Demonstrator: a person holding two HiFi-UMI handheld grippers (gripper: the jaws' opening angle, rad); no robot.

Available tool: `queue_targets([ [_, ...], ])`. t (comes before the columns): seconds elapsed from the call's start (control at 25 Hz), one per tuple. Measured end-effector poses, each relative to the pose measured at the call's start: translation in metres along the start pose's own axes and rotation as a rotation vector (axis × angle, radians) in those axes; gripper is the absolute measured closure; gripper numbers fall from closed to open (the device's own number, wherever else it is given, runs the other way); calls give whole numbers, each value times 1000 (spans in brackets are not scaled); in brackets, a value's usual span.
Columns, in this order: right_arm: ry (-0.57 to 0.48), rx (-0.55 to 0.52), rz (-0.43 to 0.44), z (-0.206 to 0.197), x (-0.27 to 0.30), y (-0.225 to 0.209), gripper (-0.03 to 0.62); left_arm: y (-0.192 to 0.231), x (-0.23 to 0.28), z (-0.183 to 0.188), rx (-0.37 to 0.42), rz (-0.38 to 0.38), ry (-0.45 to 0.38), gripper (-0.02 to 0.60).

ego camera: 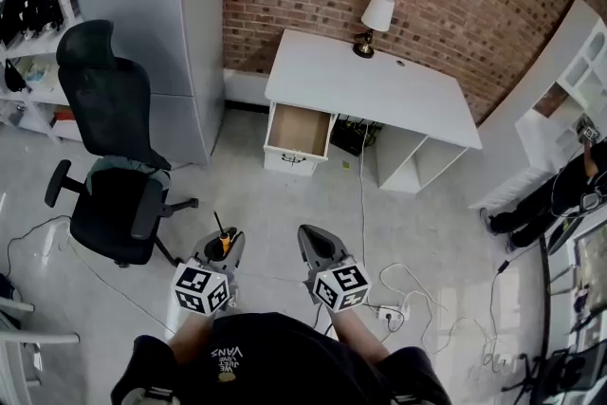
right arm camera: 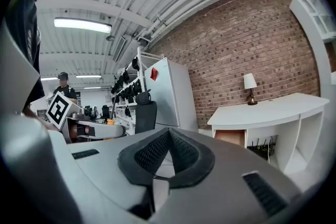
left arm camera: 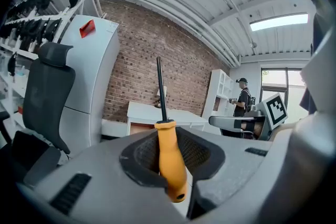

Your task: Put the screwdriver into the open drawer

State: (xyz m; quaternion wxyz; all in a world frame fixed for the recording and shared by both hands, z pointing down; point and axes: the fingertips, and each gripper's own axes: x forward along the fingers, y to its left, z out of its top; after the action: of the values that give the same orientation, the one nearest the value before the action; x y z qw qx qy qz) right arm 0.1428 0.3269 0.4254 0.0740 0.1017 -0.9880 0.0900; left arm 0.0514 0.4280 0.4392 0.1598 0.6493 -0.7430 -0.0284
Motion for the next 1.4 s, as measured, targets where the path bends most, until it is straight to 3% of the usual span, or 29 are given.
queue_targets([
  [0.76, -13, 43, -184, 23, 128, 11, 599, 132, 41, 46, 35, -167, 74, 514],
  [1.08, -7, 69, -256, 18, 142, -5, 599, 144, 73, 43, 46, -241, 111, 514],
  [1.4, 14, 98, -233, 10, 141, -62, 598, 124, 126, 40, 32, -212, 125, 514],
])
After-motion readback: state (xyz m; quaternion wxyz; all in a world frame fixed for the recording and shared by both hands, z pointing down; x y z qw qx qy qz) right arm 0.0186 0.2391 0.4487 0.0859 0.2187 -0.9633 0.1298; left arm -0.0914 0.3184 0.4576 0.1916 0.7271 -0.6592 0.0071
